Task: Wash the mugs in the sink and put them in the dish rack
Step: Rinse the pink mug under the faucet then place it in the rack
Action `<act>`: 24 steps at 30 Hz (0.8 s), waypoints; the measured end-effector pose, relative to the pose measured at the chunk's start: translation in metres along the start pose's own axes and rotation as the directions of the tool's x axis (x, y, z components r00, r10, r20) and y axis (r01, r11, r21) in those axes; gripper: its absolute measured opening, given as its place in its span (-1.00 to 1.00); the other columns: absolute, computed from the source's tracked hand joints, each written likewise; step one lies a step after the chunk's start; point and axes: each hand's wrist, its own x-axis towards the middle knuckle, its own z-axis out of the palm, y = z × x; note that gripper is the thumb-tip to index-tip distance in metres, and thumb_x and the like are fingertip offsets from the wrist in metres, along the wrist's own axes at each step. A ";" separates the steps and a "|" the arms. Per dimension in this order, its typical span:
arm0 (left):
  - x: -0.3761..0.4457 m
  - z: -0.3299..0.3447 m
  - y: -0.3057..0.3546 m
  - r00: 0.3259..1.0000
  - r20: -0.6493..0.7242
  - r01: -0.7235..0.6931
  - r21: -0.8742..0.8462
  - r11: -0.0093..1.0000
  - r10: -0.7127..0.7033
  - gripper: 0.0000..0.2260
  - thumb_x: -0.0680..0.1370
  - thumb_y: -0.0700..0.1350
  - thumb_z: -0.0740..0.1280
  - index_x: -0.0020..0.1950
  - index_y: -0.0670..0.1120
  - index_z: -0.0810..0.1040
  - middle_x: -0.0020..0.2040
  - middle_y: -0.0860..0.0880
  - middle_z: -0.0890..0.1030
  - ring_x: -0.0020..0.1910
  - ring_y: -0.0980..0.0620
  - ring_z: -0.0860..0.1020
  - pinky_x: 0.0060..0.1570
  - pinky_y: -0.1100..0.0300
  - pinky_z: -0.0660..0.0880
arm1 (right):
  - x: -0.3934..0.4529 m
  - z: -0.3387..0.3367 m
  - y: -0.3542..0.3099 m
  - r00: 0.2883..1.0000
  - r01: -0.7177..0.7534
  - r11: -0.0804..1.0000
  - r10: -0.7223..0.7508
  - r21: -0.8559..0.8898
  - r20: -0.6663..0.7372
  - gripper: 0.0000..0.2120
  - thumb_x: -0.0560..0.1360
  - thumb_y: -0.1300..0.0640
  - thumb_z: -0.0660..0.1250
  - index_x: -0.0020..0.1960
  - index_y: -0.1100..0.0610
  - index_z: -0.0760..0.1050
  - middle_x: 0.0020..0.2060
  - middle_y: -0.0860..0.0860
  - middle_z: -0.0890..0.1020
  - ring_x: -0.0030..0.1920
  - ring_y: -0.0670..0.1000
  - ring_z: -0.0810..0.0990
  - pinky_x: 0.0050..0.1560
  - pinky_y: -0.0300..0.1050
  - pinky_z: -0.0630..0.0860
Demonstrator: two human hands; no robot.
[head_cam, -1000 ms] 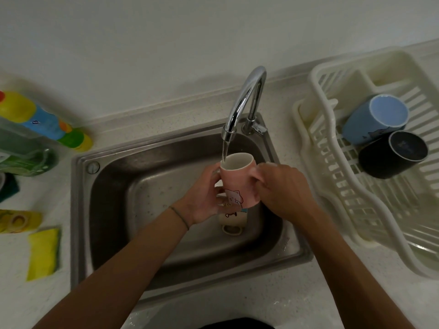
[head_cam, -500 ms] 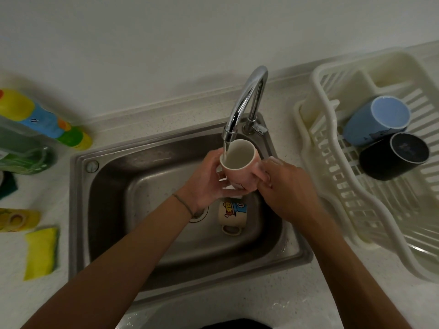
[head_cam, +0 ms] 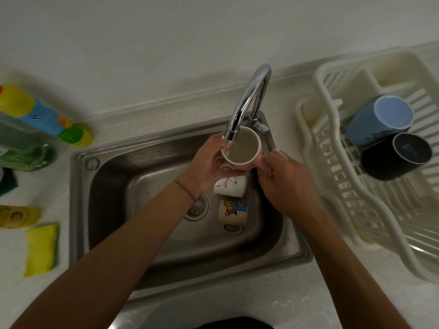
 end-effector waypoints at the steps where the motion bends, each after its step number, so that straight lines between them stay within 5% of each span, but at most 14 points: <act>1: 0.001 0.000 0.002 1.000 0.004 -0.011 -0.003 1.000 0.011 -0.26 0.39 -0.04 0.45 0.53 -0.23 0.34 0.39 -0.35 0.45 0.35 -0.37 0.50 0.00 -0.23 0.63 | 0.001 0.001 0.000 1.000 -0.010 1.000 0.010 0.001 -0.006 -0.93 0.57 0.10 0.35 -0.07 0.09 0.55 -0.21 -0.10 0.48 -0.34 -0.15 0.36 -0.33 -0.35 0.14; 5: 0.005 -0.004 0.007 0.996 0.016 -0.092 0.025 0.995 0.092 -0.44 0.42 -0.12 0.45 0.40 -0.18 0.45 0.43 -0.32 0.44 0.39 -0.39 0.46 0.12 -0.41 0.55 | 0.005 0.006 -0.001 0.998 -0.041 0.999 0.042 0.033 -0.037 -0.89 0.58 0.06 0.35 -0.08 0.08 0.53 -0.20 -0.10 0.47 -0.34 -0.15 0.39 -0.33 -0.36 0.16; 8: 0.007 -0.006 0.012 0.988 0.016 -0.156 0.035 0.987 0.155 -0.64 0.50 -0.21 0.34 0.29 -0.12 0.48 0.40 -0.32 0.46 0.36 -0.40 0.47 0.12 -0.36 0.58 | 0.010 0.013 -0.001 0.995 -0.053 0.996 0.059 0.073 -0.083 -0.89 0.57 0.06 0.36 -0.08 0.09 0.53 -0.17 -0.11 0.47 -0.30 -0.11 0.40 -0.31 -0.35 0.20; 13: 0.007 -0.006 0.023 0.978 -0.036 -0.203 0.064 0.977 0.206 -0.55 0.45 -0.26 0.37 0.35 -0.11 0.50 0.47 -0.30 0.42 0.34 -0.36 0.51 0.19 -0.42 0.51 | 0.015 0.023 -0.004 0.990 -0.065 0.992 0.078 0.112 -0.118 -0.88 0.58 0.07 0.36 -0.05 0.12 0.56 -0.03 -0.09 0.50 -0.24 -0.12 0.42 -0.29 -0.36 0.24; 17: 0.002 -0.005 0.030 0.968 -0.045 -0.244 0.079 0.967 0.248 -0.54 0.42 -0.28 0.40 0.33 -0.09 0.52 0.44 -0.29 0.44 0.23 -0.22 0.56 0.12 -0.33 0.59 | 0.020 0.030 -0.005 0.990 -0.089 0.989 0.101 0.120 -0.100 -0.87 0.60 0.02 0.32 0.01 0.06 0.57 0.05 -0.07 0.51 -0.15 -0.15 0.46 -0.21 -0.38 0.29; 24: -0.009 -0.003 0.036 0.945 -0.095 -0.301 0.130 0.945 0.314 -0.46 0.36 -0.30 0.43 0.34 -0.12 0.53 0.43 -0.29 0.40 0.33 -0.29 0.51 -0.02 -0.11 0.64 | 0.024 0.043 -0.011 0.985 -0.107 0.981 0.126 0.161 -0.117 -0.87 0.59 0.02 0.36 -0.01 0.08 0.59 0.06 -0.05 0.52 -0.16 -0.17 0.44 -0.22 -0.39 0.29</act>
